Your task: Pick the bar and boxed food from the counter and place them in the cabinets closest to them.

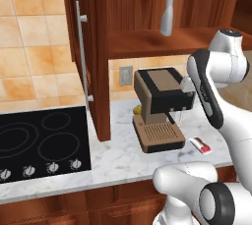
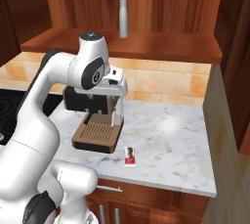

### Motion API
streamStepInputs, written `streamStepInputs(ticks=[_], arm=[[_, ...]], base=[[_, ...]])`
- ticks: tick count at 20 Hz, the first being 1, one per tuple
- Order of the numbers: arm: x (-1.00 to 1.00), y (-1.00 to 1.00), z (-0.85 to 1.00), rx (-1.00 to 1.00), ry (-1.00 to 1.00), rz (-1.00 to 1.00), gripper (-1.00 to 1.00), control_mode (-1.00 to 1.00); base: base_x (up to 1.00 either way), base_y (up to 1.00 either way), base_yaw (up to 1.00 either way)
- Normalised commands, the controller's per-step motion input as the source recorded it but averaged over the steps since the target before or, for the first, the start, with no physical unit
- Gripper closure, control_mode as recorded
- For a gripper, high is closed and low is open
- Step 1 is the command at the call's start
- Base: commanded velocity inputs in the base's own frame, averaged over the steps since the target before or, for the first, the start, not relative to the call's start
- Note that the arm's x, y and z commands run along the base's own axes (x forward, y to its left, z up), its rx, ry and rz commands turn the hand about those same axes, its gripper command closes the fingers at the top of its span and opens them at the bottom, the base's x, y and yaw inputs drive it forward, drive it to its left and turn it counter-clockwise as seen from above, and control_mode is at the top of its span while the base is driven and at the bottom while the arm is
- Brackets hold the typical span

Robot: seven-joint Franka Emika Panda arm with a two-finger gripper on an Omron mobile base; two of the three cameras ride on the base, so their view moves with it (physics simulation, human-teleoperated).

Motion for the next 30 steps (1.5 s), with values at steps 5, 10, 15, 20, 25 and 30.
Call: streamStepInputs(ticks=[5,10,15,20,25,30], arm=[[-0.05,-0.11,-0.21,0.00,0.02,0.04,-1.00,-1.00],[-0.05,-0.26,-0.52,0.00,0.13,0.09,-1.00,-1.00],[-0.02,-0.31,-0.56,0.00,0.14,0.11,-1.00,-1.00],[0.00,-0.31,-0.62,0.00,0.15,0.11,-1.00,-1.00],[0.00,-0.30,-0.69,0.00,0.16,0.12,-1.00,-1.00],[0.01,-0.20,-0.63,0.00,0.11,0.09,-1.00,-1.00]], base=[[0.00,0.00,0.00],[0.00,0.00,0.00],[0.00,0.00,0.00],[0.00,0.00,0.00],[0.00,0.00,0.00],[0.00,0.00,0.00]])
